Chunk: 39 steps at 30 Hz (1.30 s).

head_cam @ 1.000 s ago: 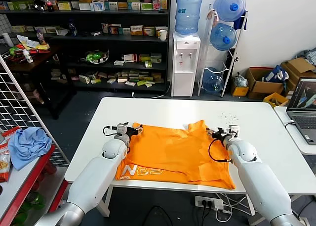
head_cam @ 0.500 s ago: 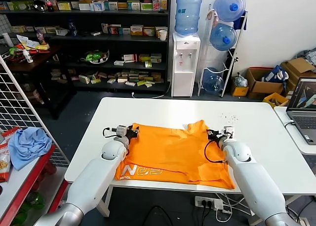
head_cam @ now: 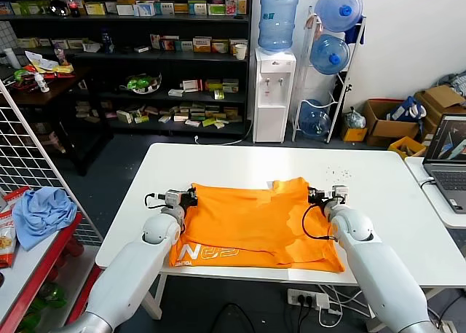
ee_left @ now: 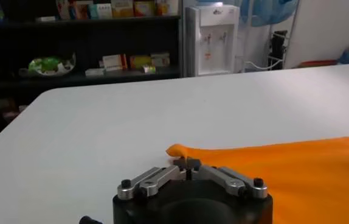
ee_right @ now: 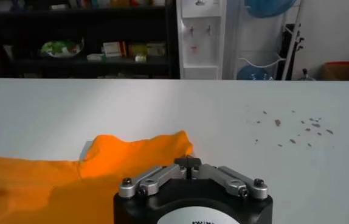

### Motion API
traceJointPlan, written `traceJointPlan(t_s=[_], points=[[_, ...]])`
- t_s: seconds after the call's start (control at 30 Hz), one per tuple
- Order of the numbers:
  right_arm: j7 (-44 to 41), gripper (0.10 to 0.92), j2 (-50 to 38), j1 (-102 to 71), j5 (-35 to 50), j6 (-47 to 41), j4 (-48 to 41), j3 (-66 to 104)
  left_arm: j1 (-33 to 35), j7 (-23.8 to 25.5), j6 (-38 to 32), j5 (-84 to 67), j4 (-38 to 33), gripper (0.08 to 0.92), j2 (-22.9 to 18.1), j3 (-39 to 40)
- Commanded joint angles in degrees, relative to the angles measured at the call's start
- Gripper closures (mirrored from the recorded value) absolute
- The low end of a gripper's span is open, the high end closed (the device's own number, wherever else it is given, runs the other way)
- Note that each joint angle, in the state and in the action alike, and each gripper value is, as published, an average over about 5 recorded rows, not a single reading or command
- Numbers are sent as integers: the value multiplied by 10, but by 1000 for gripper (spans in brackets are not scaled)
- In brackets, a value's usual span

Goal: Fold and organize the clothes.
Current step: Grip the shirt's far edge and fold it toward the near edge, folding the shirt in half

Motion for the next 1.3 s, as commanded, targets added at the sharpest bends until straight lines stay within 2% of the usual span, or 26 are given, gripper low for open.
traceJointPlan(t_s=[0.03, 0.33, 0.6, 0.83, 1.1, 1.2, 1.3], points=[[27, 901, -40, -81, 12, -5, 130, 14, 68, -9, -14, -1, -140, 904, 54, -12], [61, 901, -116, -217, 27, -26, 291, 44, 182, -21, -1, -24, -296, 904, 134, -38], [80, 901, -138, -335, 1, -27, 380, 78, 285, -34, 24, -26, -384, 904, 151, -75], [83, 901, -131, -381, -25, -36, 390, 90, 351, -41, 24, -5, -405, 904, 137, -84], [85, 901, -126, -393, -28, -62, 393, 84, 372, -39, 18, 18, -402, 904, 124, -95], [86, 869, -124, -390, -29, -65, 392, 81, 372, -39, 8, 26, -395, 899, 121, -101], [88, 793, -123, -388, -28, -63, 396, 80, 370, -40, -6, 26, -386, 851, 118, -106]])
